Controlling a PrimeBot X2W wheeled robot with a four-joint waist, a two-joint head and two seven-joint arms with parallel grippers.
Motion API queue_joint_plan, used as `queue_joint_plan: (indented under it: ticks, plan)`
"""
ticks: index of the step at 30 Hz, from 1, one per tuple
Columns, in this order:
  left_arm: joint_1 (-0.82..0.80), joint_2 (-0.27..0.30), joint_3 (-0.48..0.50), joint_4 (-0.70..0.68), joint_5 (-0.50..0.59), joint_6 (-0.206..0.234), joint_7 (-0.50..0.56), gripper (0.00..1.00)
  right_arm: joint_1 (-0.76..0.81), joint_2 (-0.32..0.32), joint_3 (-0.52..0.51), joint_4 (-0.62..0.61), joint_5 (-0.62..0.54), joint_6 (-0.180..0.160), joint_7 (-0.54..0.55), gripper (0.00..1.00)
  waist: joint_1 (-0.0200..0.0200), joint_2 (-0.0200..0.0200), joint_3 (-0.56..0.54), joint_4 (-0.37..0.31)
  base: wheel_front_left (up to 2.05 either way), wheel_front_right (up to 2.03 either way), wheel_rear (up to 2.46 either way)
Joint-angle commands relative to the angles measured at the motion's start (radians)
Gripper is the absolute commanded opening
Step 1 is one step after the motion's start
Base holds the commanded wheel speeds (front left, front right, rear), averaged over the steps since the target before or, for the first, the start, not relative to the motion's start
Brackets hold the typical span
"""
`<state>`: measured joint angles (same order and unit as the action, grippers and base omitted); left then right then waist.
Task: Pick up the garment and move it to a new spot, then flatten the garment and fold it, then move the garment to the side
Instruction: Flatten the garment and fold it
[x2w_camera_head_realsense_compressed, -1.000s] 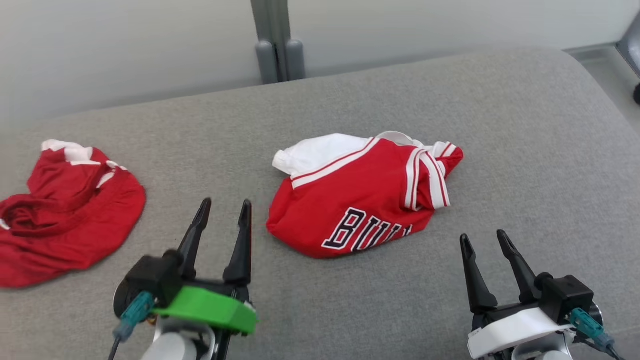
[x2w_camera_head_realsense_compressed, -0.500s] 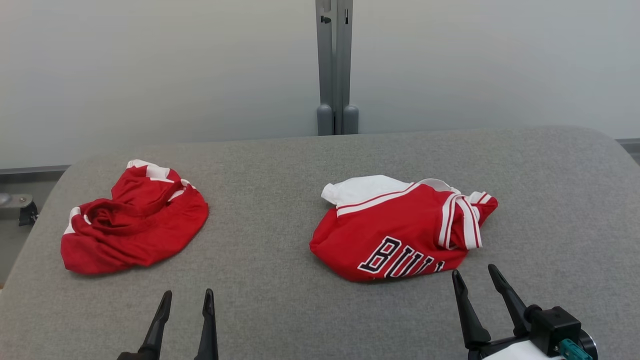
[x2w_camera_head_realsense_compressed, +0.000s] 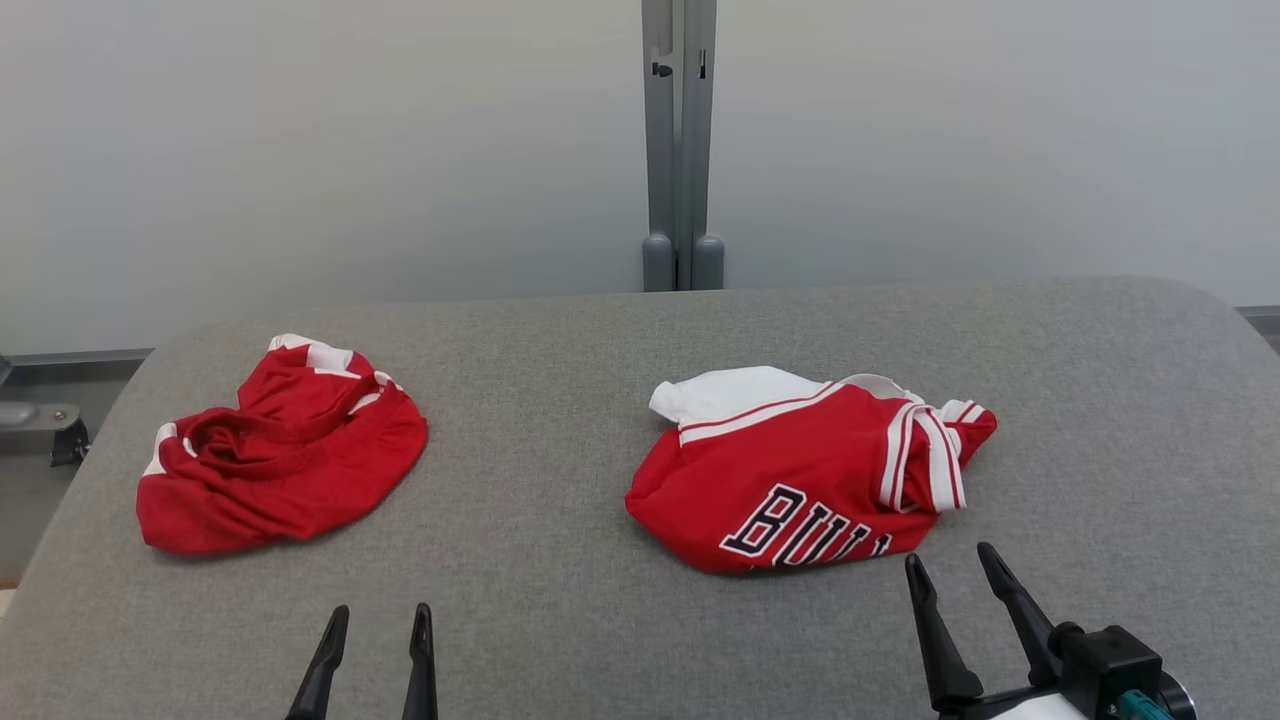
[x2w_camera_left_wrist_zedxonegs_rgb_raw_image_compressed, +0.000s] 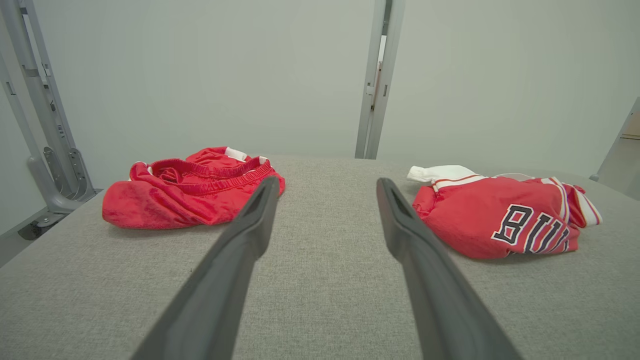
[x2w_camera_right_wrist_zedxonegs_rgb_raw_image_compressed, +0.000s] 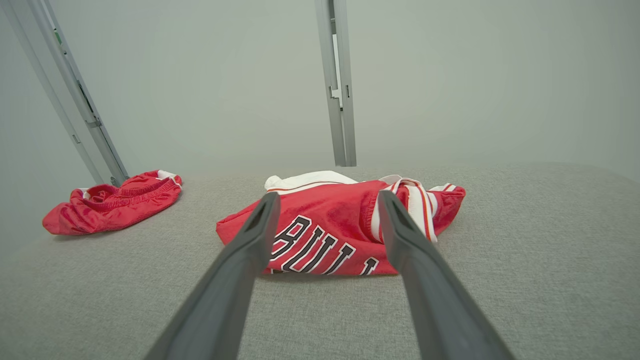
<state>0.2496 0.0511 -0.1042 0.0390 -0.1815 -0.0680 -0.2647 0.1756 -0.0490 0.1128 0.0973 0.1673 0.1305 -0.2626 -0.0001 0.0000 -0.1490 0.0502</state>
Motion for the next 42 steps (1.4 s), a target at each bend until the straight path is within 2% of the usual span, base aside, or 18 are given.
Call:
queue_joint_plan:
  ticks: [1, 10, 42]
  plan:
    - [0.01, -0.001, -0.003, 0.003, 0.005, 0.003, 0.001, 1.0, 0.006, -0.002, 0.0, 0.0, -0.006, 0.0, -0.003, 1.0, 0.0001, 0.0, 0.0, 0.0, 0.0, 0.0, 0.0]
    - [-0.006, -0.001, -0.014, 0.016, 0.009, 0.017, 0.001, 1.0, -0.001, -0.002, -0.001, 0.007, -0.005, 0.0, -0.003, 1.0, 0.0001, 0.0, 0.001, -0.004, 0.0, 0.0, 0.0]
    - [-0.031, -0.001, -0.038, 0.022, 0.017, 0.023, 0.001, 1.0, -0.012, -0.002, -0.001, 0.006, 0.013, 0.0, -0.003, 1.0, 0.0001, 0.0, 0.02, 0.006, 0.0, 0.0, 0.0]
